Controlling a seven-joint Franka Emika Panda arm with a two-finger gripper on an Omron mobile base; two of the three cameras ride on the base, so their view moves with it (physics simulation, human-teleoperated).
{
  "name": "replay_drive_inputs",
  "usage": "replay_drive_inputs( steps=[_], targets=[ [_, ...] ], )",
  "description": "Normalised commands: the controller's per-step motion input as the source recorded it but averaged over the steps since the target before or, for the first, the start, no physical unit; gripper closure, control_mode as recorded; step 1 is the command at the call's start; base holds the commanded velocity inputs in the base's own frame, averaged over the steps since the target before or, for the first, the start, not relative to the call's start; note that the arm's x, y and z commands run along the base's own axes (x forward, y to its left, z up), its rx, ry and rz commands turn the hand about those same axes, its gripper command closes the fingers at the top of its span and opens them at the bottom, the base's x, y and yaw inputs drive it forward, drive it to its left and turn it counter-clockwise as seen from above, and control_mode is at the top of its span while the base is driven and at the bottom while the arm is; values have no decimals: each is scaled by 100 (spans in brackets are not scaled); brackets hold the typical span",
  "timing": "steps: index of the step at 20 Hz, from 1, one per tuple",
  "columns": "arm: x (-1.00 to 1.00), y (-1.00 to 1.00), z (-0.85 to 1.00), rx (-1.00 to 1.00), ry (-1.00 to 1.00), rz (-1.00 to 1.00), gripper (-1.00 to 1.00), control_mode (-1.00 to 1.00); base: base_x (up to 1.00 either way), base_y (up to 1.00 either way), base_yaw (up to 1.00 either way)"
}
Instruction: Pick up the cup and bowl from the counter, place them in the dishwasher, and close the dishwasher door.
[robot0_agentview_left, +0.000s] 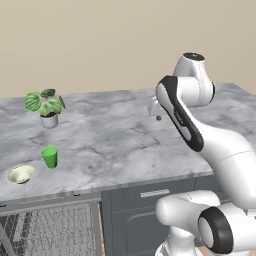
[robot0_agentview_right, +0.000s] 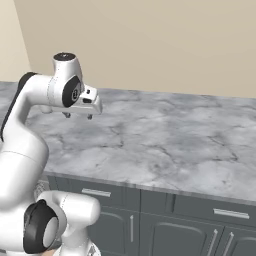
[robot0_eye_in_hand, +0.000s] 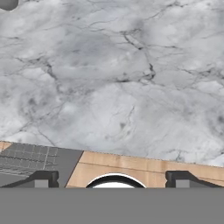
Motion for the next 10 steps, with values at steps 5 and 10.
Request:
replay_drive_inputs(
  steps=[5,10],
  targets=[
    [0,31,-2,0,0,0,-100,-100,0,0,0],
    [0,32,-13,1,0,0,-100,-100,0,0,0]
  ],
)
